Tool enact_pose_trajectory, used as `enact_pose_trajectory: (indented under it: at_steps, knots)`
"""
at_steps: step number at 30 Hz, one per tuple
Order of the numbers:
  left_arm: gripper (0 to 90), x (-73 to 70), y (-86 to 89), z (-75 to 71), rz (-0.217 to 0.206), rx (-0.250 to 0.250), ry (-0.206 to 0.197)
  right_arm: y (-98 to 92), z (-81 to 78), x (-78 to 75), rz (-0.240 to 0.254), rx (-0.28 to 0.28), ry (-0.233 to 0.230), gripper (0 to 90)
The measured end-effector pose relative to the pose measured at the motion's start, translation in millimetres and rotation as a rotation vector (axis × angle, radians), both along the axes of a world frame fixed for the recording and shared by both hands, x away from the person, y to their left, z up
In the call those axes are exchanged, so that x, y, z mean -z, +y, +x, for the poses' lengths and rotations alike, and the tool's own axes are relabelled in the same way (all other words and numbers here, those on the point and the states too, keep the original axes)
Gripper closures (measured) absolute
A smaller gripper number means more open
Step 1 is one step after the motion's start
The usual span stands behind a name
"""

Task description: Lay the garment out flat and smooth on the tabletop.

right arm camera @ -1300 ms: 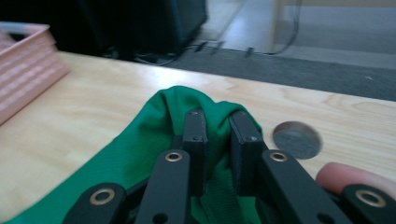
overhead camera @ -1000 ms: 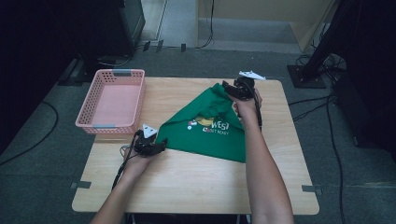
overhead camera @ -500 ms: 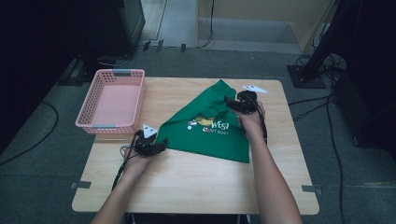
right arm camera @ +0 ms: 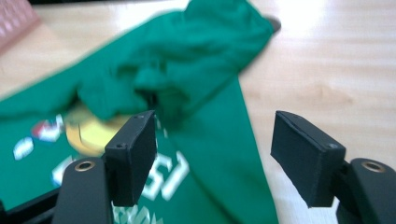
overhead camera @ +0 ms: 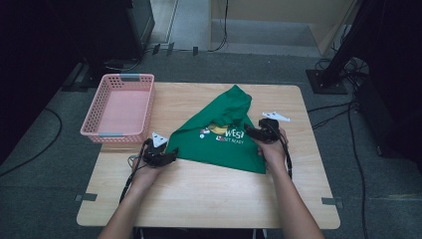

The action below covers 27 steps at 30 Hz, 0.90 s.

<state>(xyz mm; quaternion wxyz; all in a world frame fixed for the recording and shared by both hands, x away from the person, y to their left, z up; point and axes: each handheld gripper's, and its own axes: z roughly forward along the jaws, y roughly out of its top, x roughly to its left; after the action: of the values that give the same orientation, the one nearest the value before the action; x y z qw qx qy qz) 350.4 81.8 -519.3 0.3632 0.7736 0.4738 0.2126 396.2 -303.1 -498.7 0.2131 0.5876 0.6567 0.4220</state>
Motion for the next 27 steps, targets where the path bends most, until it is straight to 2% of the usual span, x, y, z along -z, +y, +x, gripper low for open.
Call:
enact_pose_trajectory:
  at_steps: [3,8,11,16,19,21,24,27]
  knots:
    - [46.8,0.0,0.0,0.0,0.0,0.0,0.0,-0.7,-13.9,6.5,-0.038,-0.018,0.01,30.5]
    - [46.6,-0.1,0.8,0.1,-0.01,-0.009,0.004,-3.7,-39.0,16.1,-0.033,-0.016,0.036,30.5]
    - [46.5,-0.2,1.8,0.3,-0.014,-0.019,0.007,-4.6,-53.9,22.5,-0.046,-0.006,0.054,30.5]
    - [47.2,-0.1,0.2,-0.3,-0.004,-0.018,0.001,-4.3,-76.0,24.8,-0.102,-0.012,0.049,30.6]
    - [52.5,-0.2,0.3,-1.0,-0.008,-0.008,-0.001,-3.9,-85.7,25.3,-0.157,-0.002,0.058,31.0]
    - [55.7,-0.2,0.1,-1.5,-0.008,0.004,-0.002,-4.8,-91.6,25.5,-0.172,0.003,0.058,37.2]
    - [63.4,-0.3,0.0,-2.2,-0.015,0.016,-0.003,-4.2,-98.4,25.4,-0.193,0.006,0.046,52.5]
    - [73.3,-0.2,0.1,-3.4,-0.03,0.029,0.003,-5.4,-100.9,25.1,-0.189,0.013,0.042,68.0]
